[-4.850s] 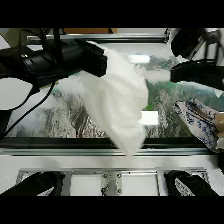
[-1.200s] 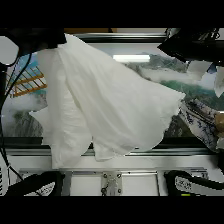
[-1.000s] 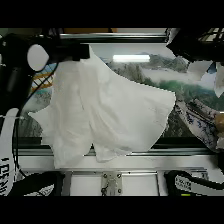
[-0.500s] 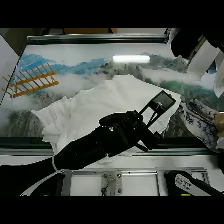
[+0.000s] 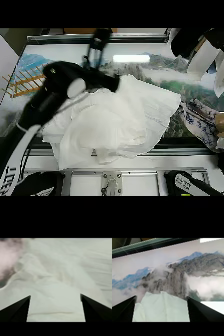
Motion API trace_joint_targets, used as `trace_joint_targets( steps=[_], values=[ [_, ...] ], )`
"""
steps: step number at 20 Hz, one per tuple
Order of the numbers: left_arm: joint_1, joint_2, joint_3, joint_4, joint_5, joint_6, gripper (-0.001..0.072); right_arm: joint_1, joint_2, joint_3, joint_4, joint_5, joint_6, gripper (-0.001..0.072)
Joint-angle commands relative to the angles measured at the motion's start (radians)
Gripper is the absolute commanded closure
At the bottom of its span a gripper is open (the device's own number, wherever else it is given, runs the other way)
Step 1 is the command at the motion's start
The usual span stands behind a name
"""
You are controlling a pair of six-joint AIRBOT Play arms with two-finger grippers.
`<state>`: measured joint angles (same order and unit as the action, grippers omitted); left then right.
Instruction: Fold the clothes and pants, and hang the long-sleeved shirts on hangers.
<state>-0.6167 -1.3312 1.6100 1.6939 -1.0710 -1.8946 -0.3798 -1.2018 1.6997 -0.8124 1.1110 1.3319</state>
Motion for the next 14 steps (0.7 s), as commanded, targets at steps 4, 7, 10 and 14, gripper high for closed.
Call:
trace_joint_targets(
  steps=[4,7,10,14],
  values=[
    [0.570,-0.223,0.008,-0.436,-0.097,0.183,0.0020,0.015,-0.031,-0.001,0.000,0.034,0.000,0.0033],
    [0.712,-0.385,0.008,-0.617,-0.160,0.259,0.0020,0.042,-0.074,-0.001,0.000,0.058,0.000,0.0033],
    [0.743,-0.519,0.008,-0.699,-0.249,0.327,0.0020,0.081,-0.130,-0.001,0.000,0.069,-0.001,0.0033],
    [0.685,-0.614,0.008,-0.762,-0.269,0.377,0.0020,0.148,-0.225,-0.001,-0.004,0.069,0.000,0.0033]
  ],
)
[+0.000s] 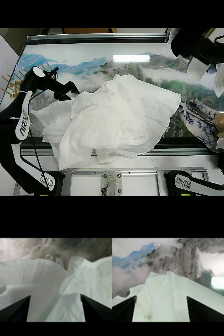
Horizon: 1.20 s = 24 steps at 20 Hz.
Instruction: Fold the clothes and pants, and hang the long-sleeved shirts on hangers.
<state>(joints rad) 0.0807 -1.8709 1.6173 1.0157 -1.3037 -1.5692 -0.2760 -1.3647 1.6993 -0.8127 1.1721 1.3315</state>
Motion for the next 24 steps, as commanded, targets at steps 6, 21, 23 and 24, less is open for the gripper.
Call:
trace_joint_targets(
  steps=[6,21,23,24],
  values=[
    [-0.060,-0.079,0.003,-0.093,0.006,0.056,0.0686,0.235,-0.285,0.000,-0.067,0.040,0.000,0.0033],
    [-0.016,0.100,0.003,-0.093,0.039,0.055,0.0693,0.572,-0.574,0.000,-0.020,0.056,0.000,0.0289],
    [-0.022,0.112,0.006,-0.101,0.055,0.055,0.0693,0.564,-0.568,0.003,-0.023,0.034,-0.024,0.0700],
    [-0.022,0.124,0.036,-0.103,0.067,0.055,0.0693,0.554,-0.557,0.019,-0.037,0.021,-0.028,0.0700]
  ],
)
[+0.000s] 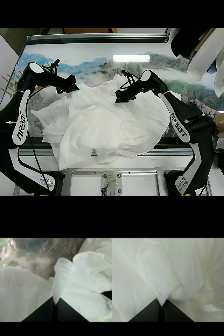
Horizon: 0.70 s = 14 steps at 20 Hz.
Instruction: Fold the clothes and pants, and hang the long-sleeved shirts on hangers.
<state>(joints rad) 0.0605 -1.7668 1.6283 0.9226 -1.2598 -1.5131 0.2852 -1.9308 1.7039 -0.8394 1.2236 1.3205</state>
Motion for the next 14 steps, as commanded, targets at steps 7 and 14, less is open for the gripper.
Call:
trace_joint_targets(
  steps=[7,14],
  values=[
    [-0.121,0.187,0.597,-0.009,0.263,0.034,0.0694,-0.114,0.266,0.443,-0.303,-0.079,0.042,0.0702],
    [-0.317,0.614,0.127,0.117,0.415,0.197,0.0693,-0.087,0.720,0.101,-0.497,-0.125,0.061,0.0702]
  ],
)
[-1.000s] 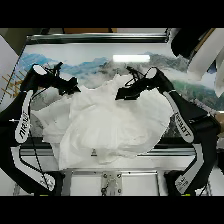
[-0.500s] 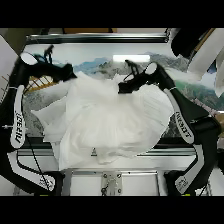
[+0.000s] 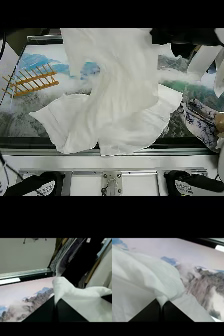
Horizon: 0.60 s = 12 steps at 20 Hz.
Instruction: Fold the clothes and pants, and hang the long-sleeved shirts on hangers.
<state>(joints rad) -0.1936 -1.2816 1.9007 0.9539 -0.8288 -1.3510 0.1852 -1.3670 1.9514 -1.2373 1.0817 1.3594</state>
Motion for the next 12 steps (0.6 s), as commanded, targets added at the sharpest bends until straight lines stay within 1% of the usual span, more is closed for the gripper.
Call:
trace_joint_targets(
  steps=[1,3,5,6,7,8,9,12],
  values=[
    [-0.079,0.155,-0.214,0.117,-0.098,0.009,0.0694,0.027,0.206,-0.249,-0.111,0.044,0.038,0.0702],
    [-0.115,0.193,-0.375,0.150,-0.235,-0.036,0.0694,0.062,0.313,-0.504,-0.114,0.069,0.073,0.0701],
    [-0.174,0.229,-0.577,0.153,-0.300,-0.037,0.0694,0.088,0.410,-0.761,-0.106,0.076,0.114,0.0699],
    [-0.209,0.249,-0.687,0.152,-0.310,-0.037,0.0694,0.093,0.455,-0.878,-0.087,0.097,0.138,0.0679],
    [-0.245,0.267,-0.793,0.151,-0.311,-0.038,0.0694,0.093,0.484,-0.950,-0.076,0.124,0.159,0.0528],
    [-0.274,0.282,-0.880,0.152,-0.308,-0.047,0.0693,0.092,0.507,-0.994,-0.079,0.159,0.167,0.0175],
    [-0.303,0.298,-0.961,0.153,-0.307,-0.056,0.0694,0.093,0.520,-1.000,-0.098,0.190,0.167,-0.0008],
    [-0.351,0.346,-1.107,0.152,-0.304,-0.064,0.0693,0.092,0.542,-0.948,-0.159,0.200,0.168,-0.0008]
  ],
)
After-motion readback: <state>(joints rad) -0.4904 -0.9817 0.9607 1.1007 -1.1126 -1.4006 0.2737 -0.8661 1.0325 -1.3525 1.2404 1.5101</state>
